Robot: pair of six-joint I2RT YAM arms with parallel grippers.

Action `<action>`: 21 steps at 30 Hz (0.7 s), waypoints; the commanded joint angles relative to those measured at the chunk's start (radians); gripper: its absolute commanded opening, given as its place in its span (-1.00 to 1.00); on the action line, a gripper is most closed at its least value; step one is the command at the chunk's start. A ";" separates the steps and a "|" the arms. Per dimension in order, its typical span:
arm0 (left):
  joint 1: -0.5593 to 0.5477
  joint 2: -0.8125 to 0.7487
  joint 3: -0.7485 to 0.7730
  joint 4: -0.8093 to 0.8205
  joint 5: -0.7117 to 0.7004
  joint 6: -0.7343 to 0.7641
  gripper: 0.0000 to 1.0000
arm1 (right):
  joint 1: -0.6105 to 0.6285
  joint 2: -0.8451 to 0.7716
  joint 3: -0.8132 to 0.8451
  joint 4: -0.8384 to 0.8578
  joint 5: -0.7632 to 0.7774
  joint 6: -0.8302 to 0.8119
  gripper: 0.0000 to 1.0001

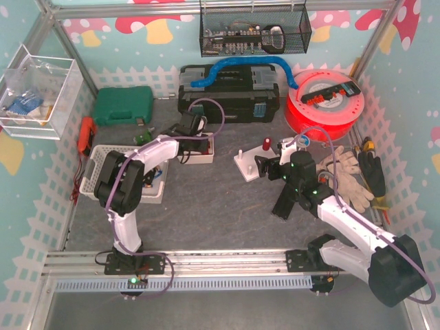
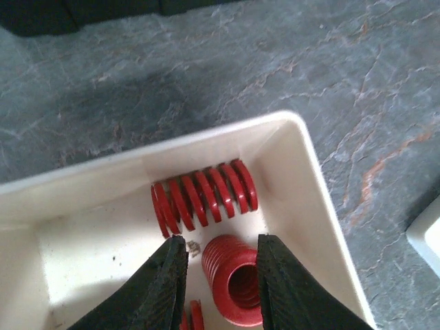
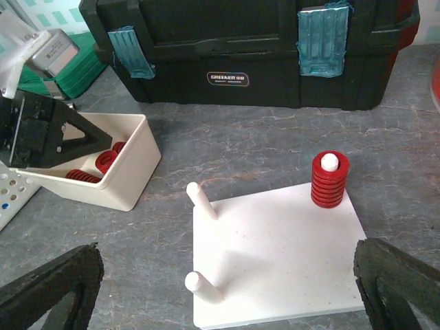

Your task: Install the large spring

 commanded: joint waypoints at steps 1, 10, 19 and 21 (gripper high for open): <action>-0.005 -0.016 0.045 -0.013 0.033 0.002 -0.31 | 0.005 -0.018 -0.012 0.010 0.017 -0.010 0.97; -0.012 -0.006 0.048 -0.040 0.008 0.009 -0.28 | 0.005 -0.033 -0.013 0.006 0.022 -0.011 0.97; -0.027 0.029 0.039 -0.051 0.039 0.011 -0.13 | 0.005 -0.035 -0.013 0.006 0.023 -0.011 0.97; -0.029 0.046 0.039 -0.051 0.040 0.010 -0.12 | 0.005 -0.036 -0.014 0.006 0.025 -0.011 0.97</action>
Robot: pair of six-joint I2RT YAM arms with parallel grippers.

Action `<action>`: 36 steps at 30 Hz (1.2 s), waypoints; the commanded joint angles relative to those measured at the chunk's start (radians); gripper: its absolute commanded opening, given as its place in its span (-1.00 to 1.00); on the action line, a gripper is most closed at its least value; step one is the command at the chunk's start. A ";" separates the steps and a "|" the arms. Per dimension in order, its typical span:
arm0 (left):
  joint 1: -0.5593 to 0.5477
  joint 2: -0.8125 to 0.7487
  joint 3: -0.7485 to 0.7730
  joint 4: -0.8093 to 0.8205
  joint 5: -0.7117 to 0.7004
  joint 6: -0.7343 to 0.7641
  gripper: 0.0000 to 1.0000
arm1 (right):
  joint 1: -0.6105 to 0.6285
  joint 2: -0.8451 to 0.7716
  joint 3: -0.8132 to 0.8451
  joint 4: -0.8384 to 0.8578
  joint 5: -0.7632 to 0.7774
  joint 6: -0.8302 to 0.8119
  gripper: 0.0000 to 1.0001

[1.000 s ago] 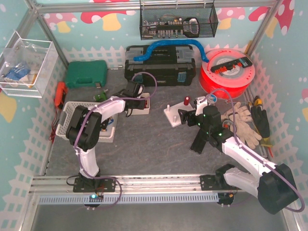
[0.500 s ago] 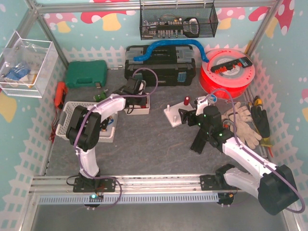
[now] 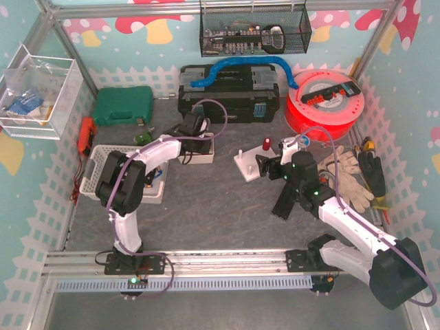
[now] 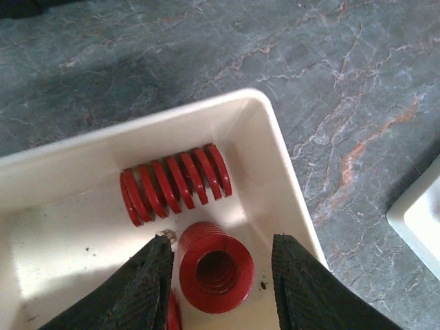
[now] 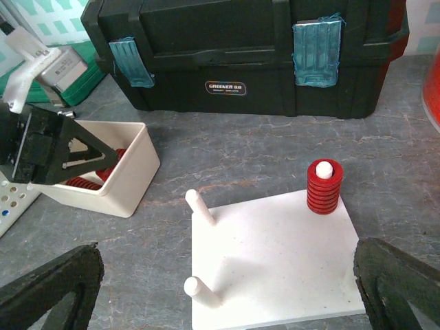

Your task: Install the large spring

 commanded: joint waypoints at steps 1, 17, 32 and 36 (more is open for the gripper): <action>-0.011 0.050 0.013 -0.015 0.015 0.011 -0.12 | 0.005 -0.014 -0.013 0.007 0.011 -0.009 0.97; -0.016 0.054 0.041 -0.014 -0.067 0.024 -0.42 | 0.004 -0.025 -0.016 0.006 0.022 -0.009 0.97; -0.061 -0.149 0.047 -0.015 -0.078 0.043 -0.75 | 0.004 0.076 -0.020 0.053 -0.045 -0.003 0.94; -0.098 -0.184 0.054 -0.030 -0.064 0.050 -0.77 | 0.005 0.095 -0.023 0.053 -0.016 0.003 0.94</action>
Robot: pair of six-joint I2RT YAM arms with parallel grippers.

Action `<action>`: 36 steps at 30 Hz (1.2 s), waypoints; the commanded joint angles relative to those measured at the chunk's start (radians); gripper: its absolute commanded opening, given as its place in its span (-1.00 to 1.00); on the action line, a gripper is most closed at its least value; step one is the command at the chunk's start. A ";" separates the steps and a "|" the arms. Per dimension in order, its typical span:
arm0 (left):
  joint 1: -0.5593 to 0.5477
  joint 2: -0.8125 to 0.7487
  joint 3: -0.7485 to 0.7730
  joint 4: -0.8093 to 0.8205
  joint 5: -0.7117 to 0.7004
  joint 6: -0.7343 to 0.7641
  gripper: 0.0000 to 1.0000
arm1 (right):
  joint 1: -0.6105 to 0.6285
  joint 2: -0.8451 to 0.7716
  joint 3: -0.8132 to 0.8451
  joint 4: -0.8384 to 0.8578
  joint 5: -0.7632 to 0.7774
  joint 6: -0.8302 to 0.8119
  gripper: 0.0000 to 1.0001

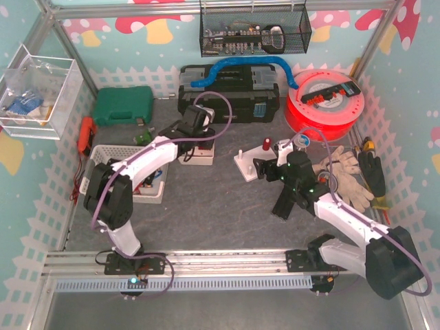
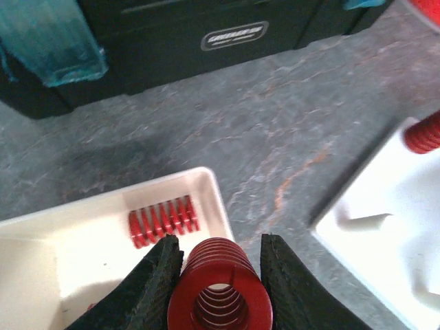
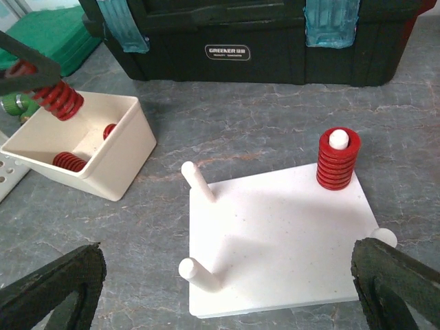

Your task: Install the large spring

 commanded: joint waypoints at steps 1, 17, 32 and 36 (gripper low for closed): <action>-0.044 -0.049 0.042 -0.017 0.016 0.029 -0.78 | 0.005 0.017 -0.013 0.029 0.023 0.005 0.94; -0.202 0.122 0.212 -0.036 0.010 0.023 -0.78 | 0.005 -0.001 -0.029 -0.019 0.238 0.044 0.97; -0.213 0.281 0.342 -0.070 0.033 0.033 -0.73 | 0.005 -0.086 -0.069 0.014 0.240 0.040 0.97; -0.213 0.294 0.349 -0.074 0.023 0.037 -0.71 | 0.005 -0.095 -0.070 0.017 0.232 0.040 0.97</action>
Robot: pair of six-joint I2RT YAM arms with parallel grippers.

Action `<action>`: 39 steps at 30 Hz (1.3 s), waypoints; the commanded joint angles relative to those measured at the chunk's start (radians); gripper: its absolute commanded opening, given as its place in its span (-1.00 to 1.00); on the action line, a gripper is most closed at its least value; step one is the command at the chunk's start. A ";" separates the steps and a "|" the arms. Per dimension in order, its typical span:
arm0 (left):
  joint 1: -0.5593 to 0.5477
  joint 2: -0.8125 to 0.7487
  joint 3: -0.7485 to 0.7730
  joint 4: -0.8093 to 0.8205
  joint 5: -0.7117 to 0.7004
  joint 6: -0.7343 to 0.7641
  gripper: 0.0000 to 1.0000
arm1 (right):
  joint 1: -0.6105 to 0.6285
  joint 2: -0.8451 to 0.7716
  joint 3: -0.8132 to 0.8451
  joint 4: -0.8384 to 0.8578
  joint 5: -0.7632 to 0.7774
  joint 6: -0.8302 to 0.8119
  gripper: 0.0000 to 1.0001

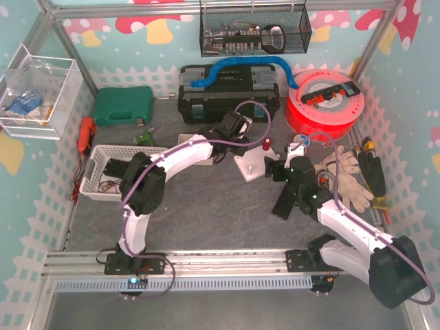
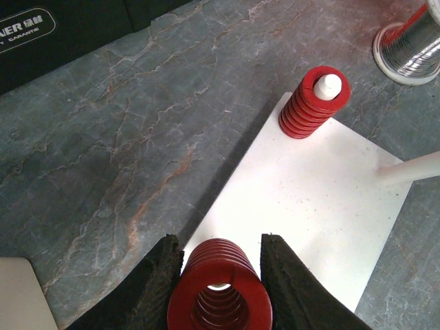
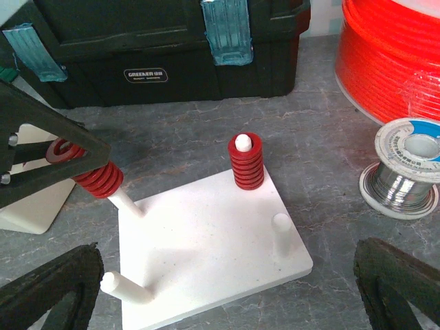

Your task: Install the large spring

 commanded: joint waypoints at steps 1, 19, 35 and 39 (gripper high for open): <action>-0.006 0.017 0.052 -0.007 -0.005 0.026 -0.71 | 0.005 -0.026 -0.011 0.022 0.002 0.006 0.97; -0.007 0.065 0.080 -0.032 -0.021 0.031 -0.62 | 0.005 -0.050 -0.020 0.028 0.004 0.003 0.97; -0.019 0.028 0.056 -0.065 -0.030 0.022 -0.64 | 0.005 -0.035 -0.018 0.033 -0.004 0.003 0.97; -0.022 0.028 0.047 -0.068 -0.032 0.013 -0.62 | 0.005 -0.035 -0.018 0.032 0.000 0.001 0.97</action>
